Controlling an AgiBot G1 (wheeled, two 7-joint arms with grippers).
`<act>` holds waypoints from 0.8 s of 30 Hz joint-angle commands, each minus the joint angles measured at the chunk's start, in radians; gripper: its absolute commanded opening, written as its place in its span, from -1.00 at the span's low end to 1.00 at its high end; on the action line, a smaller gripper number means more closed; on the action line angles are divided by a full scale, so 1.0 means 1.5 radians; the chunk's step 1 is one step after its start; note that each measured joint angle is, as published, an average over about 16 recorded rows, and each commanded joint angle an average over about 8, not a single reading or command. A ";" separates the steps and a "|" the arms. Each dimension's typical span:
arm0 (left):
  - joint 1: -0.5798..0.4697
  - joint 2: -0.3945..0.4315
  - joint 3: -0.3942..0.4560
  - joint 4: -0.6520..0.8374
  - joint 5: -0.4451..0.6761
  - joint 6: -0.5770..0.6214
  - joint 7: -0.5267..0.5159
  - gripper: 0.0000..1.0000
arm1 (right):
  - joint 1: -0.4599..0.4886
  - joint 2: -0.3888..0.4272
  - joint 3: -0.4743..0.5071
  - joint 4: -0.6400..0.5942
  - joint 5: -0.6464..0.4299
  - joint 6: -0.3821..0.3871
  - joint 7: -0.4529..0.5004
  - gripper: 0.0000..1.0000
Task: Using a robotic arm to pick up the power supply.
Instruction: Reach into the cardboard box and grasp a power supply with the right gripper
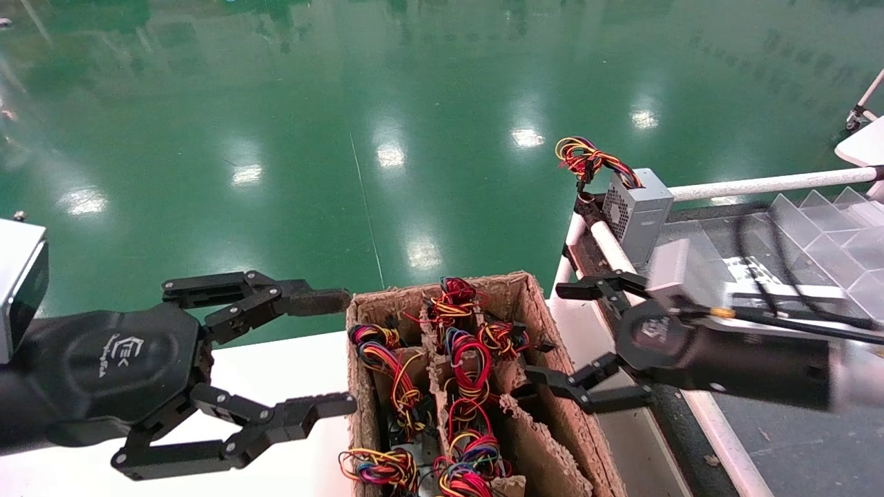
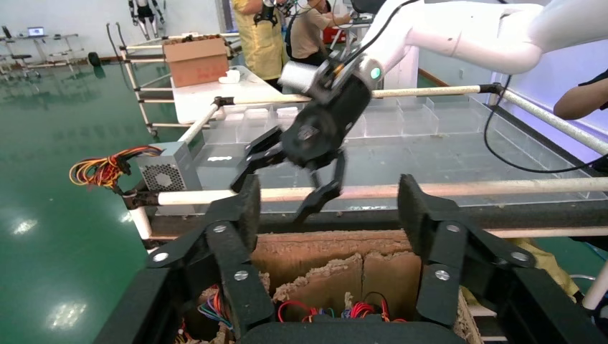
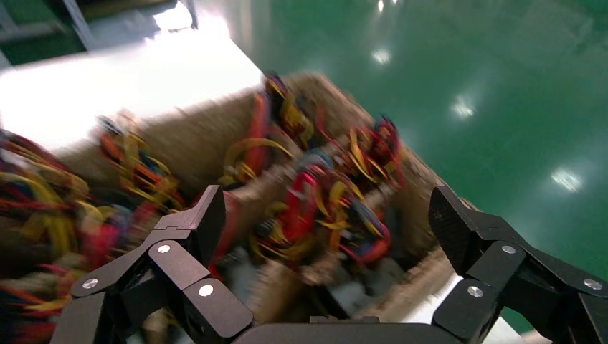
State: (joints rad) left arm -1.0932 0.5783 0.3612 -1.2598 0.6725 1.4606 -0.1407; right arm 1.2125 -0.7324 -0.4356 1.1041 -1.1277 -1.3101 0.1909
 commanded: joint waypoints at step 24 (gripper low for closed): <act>0.000 0.000 0.000 0.000 0.000 0.000 0.000 1.00 | 0.061 -0.133 -0.057 -0.192 -0.118 0.045 -0.183 -1.00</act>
State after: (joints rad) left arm -1.0933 0.5782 0.3614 -1.2598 0.6724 1.4605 -0.1406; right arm 1.3046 -0.9289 -0.5197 0.8177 -1.3031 -1.2443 -0.0787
